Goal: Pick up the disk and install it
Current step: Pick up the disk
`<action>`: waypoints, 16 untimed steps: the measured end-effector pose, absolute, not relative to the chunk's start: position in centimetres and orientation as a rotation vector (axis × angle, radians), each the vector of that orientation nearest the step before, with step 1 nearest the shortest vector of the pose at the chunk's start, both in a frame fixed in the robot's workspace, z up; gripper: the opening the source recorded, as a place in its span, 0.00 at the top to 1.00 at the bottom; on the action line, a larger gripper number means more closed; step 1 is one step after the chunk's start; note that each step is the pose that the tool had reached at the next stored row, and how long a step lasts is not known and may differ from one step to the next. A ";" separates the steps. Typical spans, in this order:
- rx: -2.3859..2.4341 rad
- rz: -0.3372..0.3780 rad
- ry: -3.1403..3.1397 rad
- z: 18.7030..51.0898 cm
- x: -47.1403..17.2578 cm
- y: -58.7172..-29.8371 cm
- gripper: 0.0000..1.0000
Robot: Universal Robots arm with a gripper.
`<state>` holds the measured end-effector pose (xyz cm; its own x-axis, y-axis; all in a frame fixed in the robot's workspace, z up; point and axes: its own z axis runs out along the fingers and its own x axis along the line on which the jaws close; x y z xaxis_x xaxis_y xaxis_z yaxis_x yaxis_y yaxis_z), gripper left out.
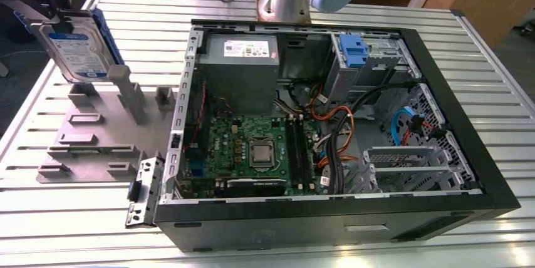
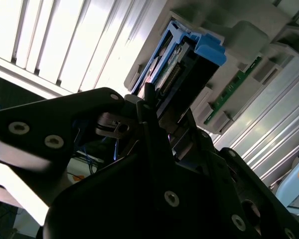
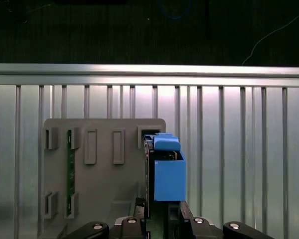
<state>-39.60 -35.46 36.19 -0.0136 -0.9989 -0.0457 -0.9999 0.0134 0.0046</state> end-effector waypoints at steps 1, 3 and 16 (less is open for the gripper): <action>-2.185 0.055 2.215 36.3 -39.6 -35.5 0.65; -2.185 0.055 2.215 36.5 -39.6 -35.5 0.65; -2.186 0.055 2.215 37.1 -39.6 -35.5 0.65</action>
